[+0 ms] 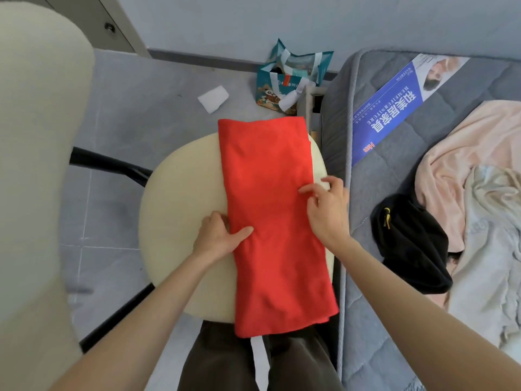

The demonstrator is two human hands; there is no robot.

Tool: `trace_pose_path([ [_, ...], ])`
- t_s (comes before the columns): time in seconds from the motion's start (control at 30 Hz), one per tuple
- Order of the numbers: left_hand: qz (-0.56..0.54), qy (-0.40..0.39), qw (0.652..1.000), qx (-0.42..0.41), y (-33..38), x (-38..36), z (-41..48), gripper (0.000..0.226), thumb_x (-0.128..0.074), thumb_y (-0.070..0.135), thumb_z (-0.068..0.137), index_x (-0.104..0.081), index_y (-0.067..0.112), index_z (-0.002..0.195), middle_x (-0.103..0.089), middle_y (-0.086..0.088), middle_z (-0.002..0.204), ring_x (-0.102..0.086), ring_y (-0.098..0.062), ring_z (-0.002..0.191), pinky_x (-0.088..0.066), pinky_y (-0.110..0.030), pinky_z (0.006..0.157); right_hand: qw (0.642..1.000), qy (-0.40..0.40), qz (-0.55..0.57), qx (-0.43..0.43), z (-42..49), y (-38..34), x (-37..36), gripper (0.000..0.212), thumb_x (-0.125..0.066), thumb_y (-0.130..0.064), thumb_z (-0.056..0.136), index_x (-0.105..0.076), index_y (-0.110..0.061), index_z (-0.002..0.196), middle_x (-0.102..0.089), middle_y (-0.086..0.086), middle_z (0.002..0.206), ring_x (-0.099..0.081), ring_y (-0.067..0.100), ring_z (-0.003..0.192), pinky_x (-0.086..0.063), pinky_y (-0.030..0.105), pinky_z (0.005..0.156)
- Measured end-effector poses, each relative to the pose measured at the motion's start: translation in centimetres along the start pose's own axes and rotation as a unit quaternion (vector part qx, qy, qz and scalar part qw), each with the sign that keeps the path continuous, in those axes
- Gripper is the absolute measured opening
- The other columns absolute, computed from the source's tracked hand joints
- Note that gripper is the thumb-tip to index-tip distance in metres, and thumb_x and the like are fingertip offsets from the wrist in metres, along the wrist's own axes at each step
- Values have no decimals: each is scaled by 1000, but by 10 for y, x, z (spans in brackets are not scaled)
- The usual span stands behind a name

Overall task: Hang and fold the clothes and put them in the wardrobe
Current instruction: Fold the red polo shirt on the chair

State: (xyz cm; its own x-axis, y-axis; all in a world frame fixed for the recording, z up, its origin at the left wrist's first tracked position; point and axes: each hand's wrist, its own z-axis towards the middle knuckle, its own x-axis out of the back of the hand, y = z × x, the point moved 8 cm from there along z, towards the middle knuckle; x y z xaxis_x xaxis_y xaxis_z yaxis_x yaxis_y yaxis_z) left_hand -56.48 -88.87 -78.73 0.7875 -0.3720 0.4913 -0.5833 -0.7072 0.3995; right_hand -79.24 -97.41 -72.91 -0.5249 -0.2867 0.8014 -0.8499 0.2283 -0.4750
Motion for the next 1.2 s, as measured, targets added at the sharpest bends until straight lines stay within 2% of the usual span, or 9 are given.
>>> trace_pose_path([
  [0.2, -239, -57, 968, 46, 10, -27, -10, 40, -78, 40, 73, -66, 21, 106, -67, 10, 99, -60, 9, 74, -46, -5, 61, 974, -39, 120, -189, -30, 51, -19, 60, -73, -34, 82, -42, -7, 126, -45, 11, 127, -43, 29, 120, -32, 37, 105],
  [0.37, -247, -19, 967, 54, 10, -28, -11, 49, -82, 33, 72, -66, 13, 114, -69, -4, 114, -65, -18, 103, -50, -35, 95, 954, -126, 174, -211, -24, 60, -21, 56, -78, -39, 76, -47, -17, 117, -56, -9, 98, -57, 12, 90, -44, 25, 76],
  [0.53, -264, -26, 964, 25, 17, -26, -18, 44, -75, 28, 81, -62, 17, 121, -66, -1, 118, -61, -11, 98, -45, -23, 86, 944, -186, 203, -181, -28, 49, -30, 22, -75, -30, 81, -66, -21, 99, -71, 1, 101, -67, 16, 91, -55, 32, 84],
  [0.67, -342, 45, 939, 16, 19, 2, -35, 51, -77, 22, 79, -52, 20, 123, -63, 2, 118, -60, -11, 100, -43, -23, 83, 900, -193, 355, -166, -36, 32, -11, 25, -74, -21, 83, -67, -18, 107, -72, -5, 98, -69, 4, 84, -53, 13, 67],
  [0.8, -355, 63, 928, -92, 47, 50, -60, 104, -83, 19, 71, -7, 43, 139, -50, 6, 136, -56, 4, 108, -43, -20, 91, 901, -171, 393, -72, -31, -6, 37, 26, -71, -9, 83, -64, -16, 107, -71, 4, 103, -67, 10, 92, -53, 20, 79],
  [0.87, -302, 58, 932, -190, 73, 78, -75, 123, -86, 12, 66, 2, 54, 140, -33, 10, 150, -48, 2, 124, -38, -17, 101, 907, -143, 395, -31, -26, -27, 66, 39, -73, 0, 79, -52, -17, 107, -70, 8, 97, -66, 15, 86, -54, 29, 81],
  [1.0, -71, 159, 947, -271, 116, 125, -105, 90, -87, 12, 58, -47, 25, 137, -53, 8, 134, -48, -9, 121, -26, 2, 89, 941, -154, 290, 77, -26, -70, 106, 84, -77, 12, 66, -38, -38, 120, -64, 21, 84, -58, 29, 70, -53, 41, 73],
  [1.1, 59, 182, 939, -286, 136, 140, -124, 65, -83, 17, 63, -57, 22, 122, -63, -2, 116, -58, -23, 105, -42, -25, 84, 974, -130, 118, 142, -39, -87, 122, 62, -84, -3, 64, -63, -30, 115, -68, 7, 97, -62, 26, 80, -51, 32, 82],
  [1.2, 215, 219, 899, -311, 149, 144, -148, 39, -73, 29, 75, -58, 20, 110, -41, 1, 99, -53, -26, 92, -40, -33, 64, 976, -112, 51, 182, -56, -97, 138, 36, -83, -9, 69, -73, -19, 102, -63, 7, 92, -53, 17, 74, -42, 20, 76],
])
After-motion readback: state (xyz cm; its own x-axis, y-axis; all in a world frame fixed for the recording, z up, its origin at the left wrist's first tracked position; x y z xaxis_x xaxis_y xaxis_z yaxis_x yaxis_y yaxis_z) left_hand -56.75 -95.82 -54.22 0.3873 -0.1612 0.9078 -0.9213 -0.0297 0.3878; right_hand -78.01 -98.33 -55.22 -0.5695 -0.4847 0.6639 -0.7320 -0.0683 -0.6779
